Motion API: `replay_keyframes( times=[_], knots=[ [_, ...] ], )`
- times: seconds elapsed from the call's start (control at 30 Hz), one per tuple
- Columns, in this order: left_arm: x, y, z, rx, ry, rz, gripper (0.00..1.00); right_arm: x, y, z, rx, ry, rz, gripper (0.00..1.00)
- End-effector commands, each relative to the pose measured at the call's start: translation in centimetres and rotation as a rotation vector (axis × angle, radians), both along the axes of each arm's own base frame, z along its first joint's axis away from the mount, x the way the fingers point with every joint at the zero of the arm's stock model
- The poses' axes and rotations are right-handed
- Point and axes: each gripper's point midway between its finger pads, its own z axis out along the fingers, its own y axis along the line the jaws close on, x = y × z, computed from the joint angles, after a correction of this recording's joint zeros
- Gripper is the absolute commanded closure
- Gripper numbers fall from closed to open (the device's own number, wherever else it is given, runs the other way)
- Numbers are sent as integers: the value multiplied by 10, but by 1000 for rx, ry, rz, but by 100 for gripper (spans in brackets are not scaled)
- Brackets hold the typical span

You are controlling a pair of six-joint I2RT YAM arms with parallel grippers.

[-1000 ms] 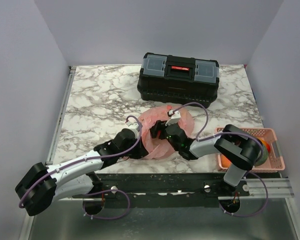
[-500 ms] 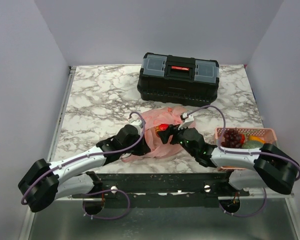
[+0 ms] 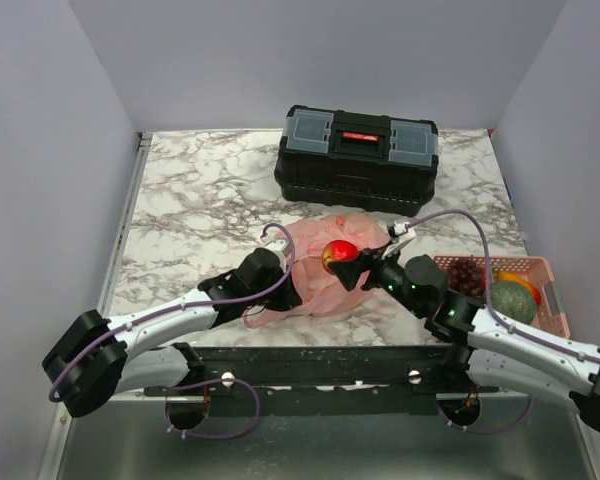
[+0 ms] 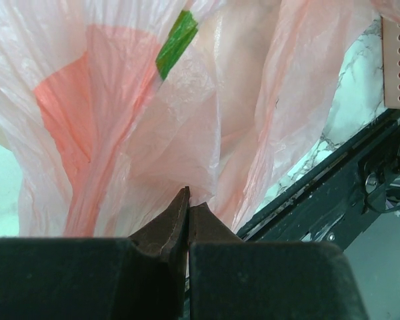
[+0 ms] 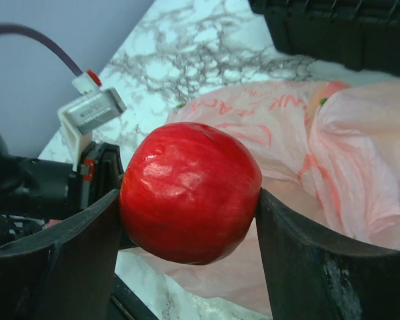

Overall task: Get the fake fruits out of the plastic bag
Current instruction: Take out the fake fruit from the plastic bag, then place the fake fruit in the bin.

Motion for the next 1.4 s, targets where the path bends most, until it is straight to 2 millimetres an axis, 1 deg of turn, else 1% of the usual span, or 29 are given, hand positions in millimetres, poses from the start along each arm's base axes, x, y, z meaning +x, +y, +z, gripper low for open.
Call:
replay_keyframes(
  times=[0.0,0.03,0.1,0.13,0.2,0.3,0.47,0.5,0.57,0.63,0.73,0.8,0.87,0.97,1.03,1.17,1.37],
  knots=[
    [7,-8,15,-36,-45,-13,100,3,-34,31,-7,-54,-120,99],
    [7,-8,16,-33,-46,-12,100,4,-42,38,4,-67,-149,99],
    [6,-8,15,-29,-41,-14,100,8,-57,43,6,-73,-229,99],
    [6,-9,16,-34,-40,-16,100,12,-66,43,2,-68,-281,99],
    [6,-10,16,-41,-41,-21,100,18,-82,38,-36,-49,-372,99],
    [8,-12,16,-35,-46,-25,100,24,-98,33,-92,-30,-473,99],
    [9,-16,17,-42,-45,-38,100,34,-122,41,-122,-30,-643,99],
    [9,-17,16,-42,-43,-40,100,35,-131,42,-122,-34,-698,99],
    [9,-17,17,-39,-40,-41,100,35,-155,45,-89,-33,-838,99],
    [9,-16,18,-41,-45,-41,100,33,-171,48,-77,-50,-919,99],
    [9,-16,18,-43,-51,-40,100,32,-185,47,-66,-57,-974,99],
    [9,-17,18,-43,-53,-46,100,36,-194,43,-81,-50,-996,99],
    [10,-18,17,-39,-50,-53,100,45,-198,37,-101,-26,-979,99],
    [10,-21,16,-39,-45,-63,100,60,-210,22,-103,36,-973,99],
    [10,-22,17,-42,-41,-69,100,65,-218,20,-88,60,-983,99],
    [8,-23,18,-50,-40,-70,100,62,-238,22,-49,67,-1094,99],
    [7,-22,17,-56,-37,-68,100,50,-282,22,-81,106,-1370,99]
  ],
)
